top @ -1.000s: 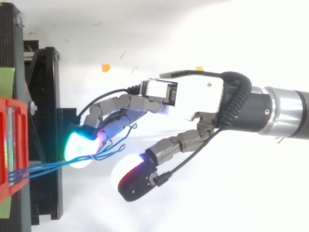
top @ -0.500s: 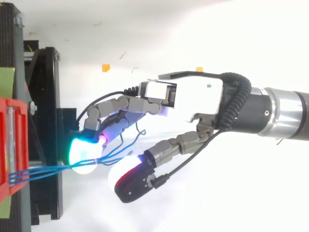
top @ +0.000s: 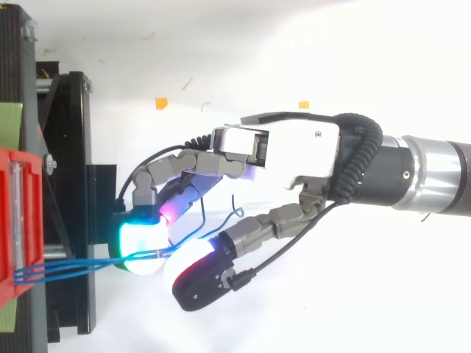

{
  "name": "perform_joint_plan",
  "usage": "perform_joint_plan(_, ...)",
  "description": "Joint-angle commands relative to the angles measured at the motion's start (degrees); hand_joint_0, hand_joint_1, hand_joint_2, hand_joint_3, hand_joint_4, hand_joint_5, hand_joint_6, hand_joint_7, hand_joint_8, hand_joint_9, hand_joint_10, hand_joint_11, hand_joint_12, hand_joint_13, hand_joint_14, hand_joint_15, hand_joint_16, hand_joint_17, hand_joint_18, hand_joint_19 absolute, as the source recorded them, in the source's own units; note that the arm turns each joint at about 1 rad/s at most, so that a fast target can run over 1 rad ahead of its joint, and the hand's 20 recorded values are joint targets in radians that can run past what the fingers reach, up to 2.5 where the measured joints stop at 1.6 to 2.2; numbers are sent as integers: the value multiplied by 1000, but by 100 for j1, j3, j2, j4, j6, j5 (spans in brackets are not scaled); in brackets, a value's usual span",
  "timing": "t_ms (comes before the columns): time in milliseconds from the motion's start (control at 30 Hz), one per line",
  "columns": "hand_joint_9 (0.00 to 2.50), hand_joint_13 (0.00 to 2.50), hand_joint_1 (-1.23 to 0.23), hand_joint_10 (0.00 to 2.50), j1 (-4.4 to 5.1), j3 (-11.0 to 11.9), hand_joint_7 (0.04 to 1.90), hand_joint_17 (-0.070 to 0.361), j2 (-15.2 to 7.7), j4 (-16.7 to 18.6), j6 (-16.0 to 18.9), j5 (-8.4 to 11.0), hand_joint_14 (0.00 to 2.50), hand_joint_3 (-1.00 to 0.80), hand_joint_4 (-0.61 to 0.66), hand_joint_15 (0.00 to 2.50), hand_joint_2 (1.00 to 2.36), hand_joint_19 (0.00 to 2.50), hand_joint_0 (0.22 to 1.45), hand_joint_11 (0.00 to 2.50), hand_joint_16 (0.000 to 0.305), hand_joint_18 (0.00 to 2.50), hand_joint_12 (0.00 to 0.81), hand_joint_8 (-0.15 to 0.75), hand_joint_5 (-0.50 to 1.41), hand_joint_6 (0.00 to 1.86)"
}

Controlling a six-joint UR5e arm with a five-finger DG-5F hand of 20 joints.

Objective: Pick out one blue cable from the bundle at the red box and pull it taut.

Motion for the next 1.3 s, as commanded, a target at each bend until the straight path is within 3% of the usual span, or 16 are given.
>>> perform_joint_plan(0,861,699,-667,19,0,-1,1116,97,0,3,7,0,11,-420,45,265,1006,584,561,475,43,509,303,270,-94,614)
perform_joint_plan(333,933,743,-555,19,-18,8,1051,98,9,-5,25,-44,11,-453,57,277,1005,591,566,475,43,548,304,278,-84,671)
perform_joint_plan(767,952,770,-629,23,-18,-1,834,103,0,-5,25,-53,12,-206,58,295,1017,600,586,531,46,597,321,297,-113,860)
perform_joint_plan(1267,954,779,-667,22,-26,8,783,109,0,-5,25,-97,12,-176,69,298,1014,584,599,557,49,628,330,310,-119,897)
